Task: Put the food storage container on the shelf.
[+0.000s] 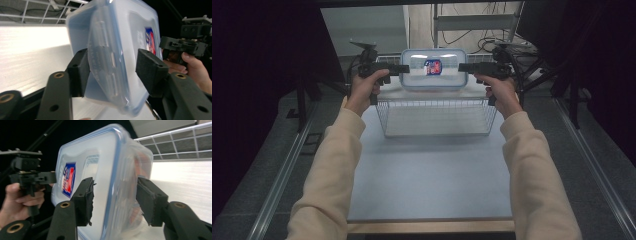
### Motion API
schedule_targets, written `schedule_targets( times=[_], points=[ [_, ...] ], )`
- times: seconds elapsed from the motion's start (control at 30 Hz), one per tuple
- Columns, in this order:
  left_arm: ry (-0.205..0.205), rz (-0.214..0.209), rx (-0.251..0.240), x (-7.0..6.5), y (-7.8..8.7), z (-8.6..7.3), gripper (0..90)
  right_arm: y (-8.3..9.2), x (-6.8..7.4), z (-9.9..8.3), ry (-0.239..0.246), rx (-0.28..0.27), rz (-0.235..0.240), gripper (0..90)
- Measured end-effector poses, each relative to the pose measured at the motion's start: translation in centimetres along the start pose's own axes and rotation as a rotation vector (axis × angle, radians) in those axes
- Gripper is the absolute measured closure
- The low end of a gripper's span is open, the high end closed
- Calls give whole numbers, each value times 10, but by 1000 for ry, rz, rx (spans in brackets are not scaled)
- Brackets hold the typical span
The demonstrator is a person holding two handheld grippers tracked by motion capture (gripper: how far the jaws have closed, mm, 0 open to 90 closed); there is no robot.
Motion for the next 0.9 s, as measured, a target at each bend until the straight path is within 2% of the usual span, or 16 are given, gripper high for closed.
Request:
schedule_targets(
  times=[0.1, 0.2, 0.3, 0.4, 0.53, 0.63, 0.73, 0.9],
  points=[
    [12, 1, 17, -1, -6, -2, 371, -4, -3, -2, 9, -2, -40, 434],
    [10, 11, 17, -1, -8, -2, 358, -5, -5, -2, -1, -14, -46, 415],
    [-2, 42, 35, -1, -9, -3, 321, -6, -5, -4, 9, -10, -52, 405],
    [-10, 75, 17, -2, -11, -2, 302, -6, -5, -5, 14, -14, -67, 381],
    [-13, 117, -1, -2, -9, 0, 284, -5, -5, -7, 25, -19, -63, 375],
    [-16, 131, -33, -6, -3, 4, 258, -1, -3, -6, 59, -39, -77, 358],
    [-36, 135, -64, -14, 3, 7, 253, 5, 1, -6, 92, -56, -67, 336],
    [-103, 144, -80, -32, 13, 4, 250, 18, 10, -9, 144, -89, -51, 319]
  ],
)
Point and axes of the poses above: each handheld gripper's, and its own axes: y roughly backward along the jaws, z roughly out of its top, x roughly to its left, the point moved 7 cm from there along -y, roughly forward along the jaws, and after that the axes turned 10 degrees about -y, right-handed, at the moved point
